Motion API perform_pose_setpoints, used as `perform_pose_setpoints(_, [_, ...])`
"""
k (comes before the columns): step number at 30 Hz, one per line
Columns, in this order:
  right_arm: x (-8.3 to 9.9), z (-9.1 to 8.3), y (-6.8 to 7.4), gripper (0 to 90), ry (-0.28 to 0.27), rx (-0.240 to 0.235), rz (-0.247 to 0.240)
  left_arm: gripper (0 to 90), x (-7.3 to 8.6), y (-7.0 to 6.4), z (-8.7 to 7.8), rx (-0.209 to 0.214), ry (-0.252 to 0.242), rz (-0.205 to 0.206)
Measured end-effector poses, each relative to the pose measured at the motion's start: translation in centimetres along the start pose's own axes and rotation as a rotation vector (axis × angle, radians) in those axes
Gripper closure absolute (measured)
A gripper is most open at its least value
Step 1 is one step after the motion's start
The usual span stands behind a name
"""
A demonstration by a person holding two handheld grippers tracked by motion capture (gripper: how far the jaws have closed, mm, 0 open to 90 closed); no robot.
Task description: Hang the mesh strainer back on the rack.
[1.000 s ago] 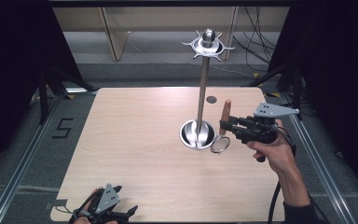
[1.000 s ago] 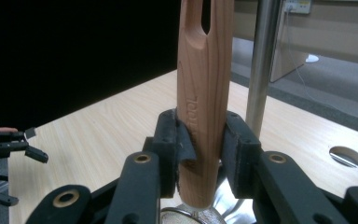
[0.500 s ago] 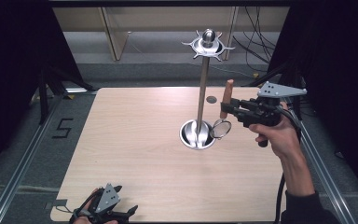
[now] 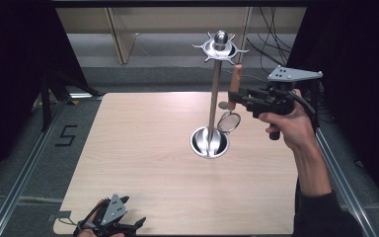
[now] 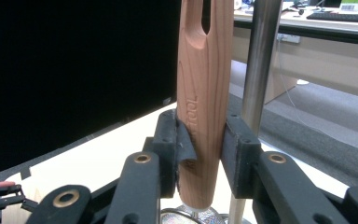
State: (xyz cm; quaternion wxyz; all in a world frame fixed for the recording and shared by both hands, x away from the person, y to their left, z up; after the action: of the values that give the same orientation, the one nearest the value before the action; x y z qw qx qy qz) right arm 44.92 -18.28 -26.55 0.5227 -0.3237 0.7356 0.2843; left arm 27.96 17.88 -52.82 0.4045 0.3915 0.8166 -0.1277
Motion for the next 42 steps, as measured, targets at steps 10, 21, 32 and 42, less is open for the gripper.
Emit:
perform_pose_setpoints(10, [-1.0, 1.0, -1.0, 70.5, 0.025, 0.022, 0.007, 14.8, 0.1, 0.2, -0.1, -0.006, 0.019, 0.012])
perform_pose_setpoints(21, [-1.3, 2.3, -1.6, 70.5, 0.063, 0.034, 0.026, 14.8, 0.1, -0.1, 0.0, 0.001, 0.007, -0.018])
perform_pose_setpoints(32, [-1.1, 3.0, -1.9, 70.7, 0.076, 0.042, 0.017, 14.8, 0.1, -0.1, 0.0, -0.003, 0.014, -0.014])
perform_pose_setpoints(42, [-0.8, 2.9, -1.9, 67.6, 0.081, 0.038, 0.042, 14.8, 0.1, -0.1, 0.0, -0.001, 0.011, -0.013])
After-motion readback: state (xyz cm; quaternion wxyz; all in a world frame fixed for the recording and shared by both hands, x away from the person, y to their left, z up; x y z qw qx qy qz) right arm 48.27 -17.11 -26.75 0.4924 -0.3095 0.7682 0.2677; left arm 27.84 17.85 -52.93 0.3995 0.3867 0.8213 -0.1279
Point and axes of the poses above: each handheld gripper's, and its own axes: z roughly forward along the jaws, x roughly out of its underside, y roughly to its left, the point moved 5 cm from there along z, roughly forward along the jaws, and after that the axes turned 1 degree about x, right-handed, at the moved point
